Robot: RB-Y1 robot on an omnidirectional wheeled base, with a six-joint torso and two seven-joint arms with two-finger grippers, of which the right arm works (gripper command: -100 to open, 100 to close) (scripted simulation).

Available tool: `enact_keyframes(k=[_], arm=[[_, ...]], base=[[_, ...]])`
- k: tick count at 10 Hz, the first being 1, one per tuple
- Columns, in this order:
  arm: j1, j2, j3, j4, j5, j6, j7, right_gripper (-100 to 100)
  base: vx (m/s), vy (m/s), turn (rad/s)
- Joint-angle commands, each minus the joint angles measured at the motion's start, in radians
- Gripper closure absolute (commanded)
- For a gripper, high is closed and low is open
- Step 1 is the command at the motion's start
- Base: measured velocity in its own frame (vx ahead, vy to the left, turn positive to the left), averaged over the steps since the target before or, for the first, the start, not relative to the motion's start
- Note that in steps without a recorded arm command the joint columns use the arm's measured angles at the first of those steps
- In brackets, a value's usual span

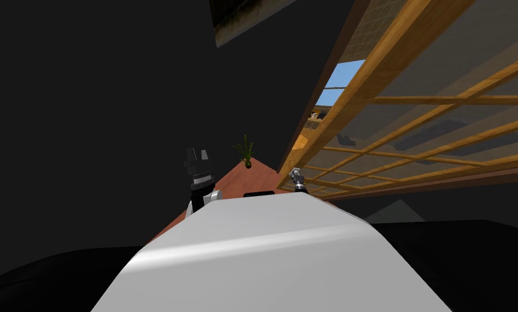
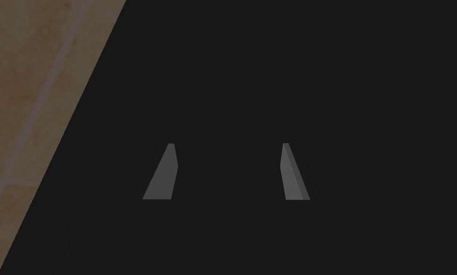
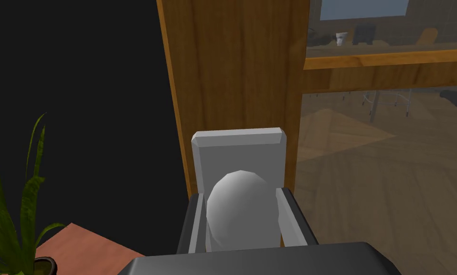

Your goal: Pull the door open

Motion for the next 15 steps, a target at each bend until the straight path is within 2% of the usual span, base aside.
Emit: enact_keyframes(k=[1, 3, 4, 5, 6, 12, 13, 15], arm=[[0.009, -0.016, 0.025, 0.000, 0.012, -0.019, -0.025, 100], [0.025, -0.038, 0.054, -0.010, 0.026, -0.037, -0.052, 100], [0.018, -0.031, 0.047, 0.002, 0.022, -0.030, -0.045, 100], [0.032, -0.046, 0.069, 0.003, 0.036, -0.050, -0.068, 100], [0.034, -0.050, 0.074, 0.003, 0.039, -0.055, -0.074, 100], [0.072, -0.107, 0.138, 0.000, 0.081, -0.127, -0.146, 100], [0.066, -0.100, 0.134, 0.002, 0.077, -0.114, -0.138, 100], [0.077, -0.113, 0.150, 0.008, 0.084, -0.141, -0.164, 100]], base=[[-0.248, -0.008, 0.089], [-0.253, -0.014, 0.092], [-0.101, -0.001, 0.019], [-0.174, 0.000, 0.099], [-0.227, -0.023, 0.099], [-0.215, -0.040, 0.098], [-0.092, -0.002, 0.015], [-0.171, -0.031, 0.135]])
